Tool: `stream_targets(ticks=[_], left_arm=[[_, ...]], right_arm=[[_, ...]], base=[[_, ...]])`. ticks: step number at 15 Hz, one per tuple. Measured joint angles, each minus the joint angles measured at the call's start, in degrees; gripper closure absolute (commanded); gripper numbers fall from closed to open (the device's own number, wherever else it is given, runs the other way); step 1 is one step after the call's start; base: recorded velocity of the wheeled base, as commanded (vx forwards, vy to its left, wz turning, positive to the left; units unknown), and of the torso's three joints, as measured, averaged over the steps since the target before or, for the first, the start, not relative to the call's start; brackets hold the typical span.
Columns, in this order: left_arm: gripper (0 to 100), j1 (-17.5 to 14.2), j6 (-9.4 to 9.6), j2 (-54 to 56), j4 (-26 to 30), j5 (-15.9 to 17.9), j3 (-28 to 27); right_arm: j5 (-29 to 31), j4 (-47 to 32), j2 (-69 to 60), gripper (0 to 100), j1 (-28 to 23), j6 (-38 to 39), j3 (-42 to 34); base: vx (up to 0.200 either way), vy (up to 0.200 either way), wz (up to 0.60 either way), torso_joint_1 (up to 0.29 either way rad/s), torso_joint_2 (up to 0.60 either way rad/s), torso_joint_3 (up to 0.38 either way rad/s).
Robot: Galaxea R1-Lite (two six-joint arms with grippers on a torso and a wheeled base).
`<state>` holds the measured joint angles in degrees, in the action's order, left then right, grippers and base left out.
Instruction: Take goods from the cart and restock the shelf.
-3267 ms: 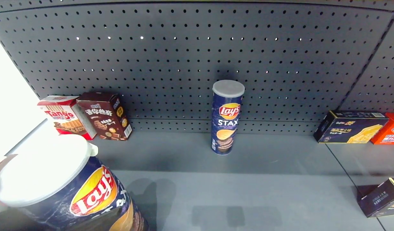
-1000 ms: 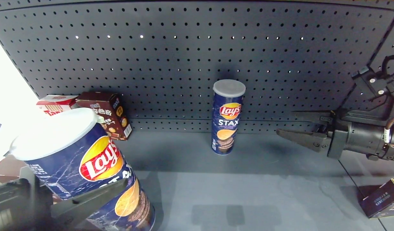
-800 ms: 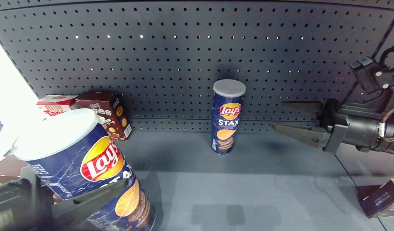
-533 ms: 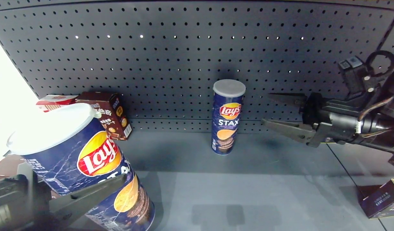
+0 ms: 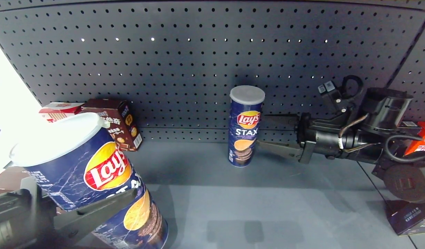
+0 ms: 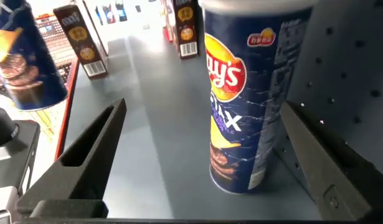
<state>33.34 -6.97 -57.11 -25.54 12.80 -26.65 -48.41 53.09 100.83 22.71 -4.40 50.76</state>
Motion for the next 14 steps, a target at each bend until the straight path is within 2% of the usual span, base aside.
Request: stream_targets(ticks=[8, 14], left_arm=[[100, 0.0, -0.3, 0.0, 0.0, 0.0, 0.1], [100, 0.0, -0.3, 0.0, 0.0, 0.0, 0.7]], right_arm=[[0.0, 0.3, 8.0, 0, 0.2, -0.2, 5.9], [0.0, 0.4, 12.3, 0, 0.3, -1.7, 7.5]], base=[[0.0, 0.0, 0.0, 0.0, 0.0, 0.0], [0.0, 0.0, 0.0, 0.0, 0.0, 0.0]])
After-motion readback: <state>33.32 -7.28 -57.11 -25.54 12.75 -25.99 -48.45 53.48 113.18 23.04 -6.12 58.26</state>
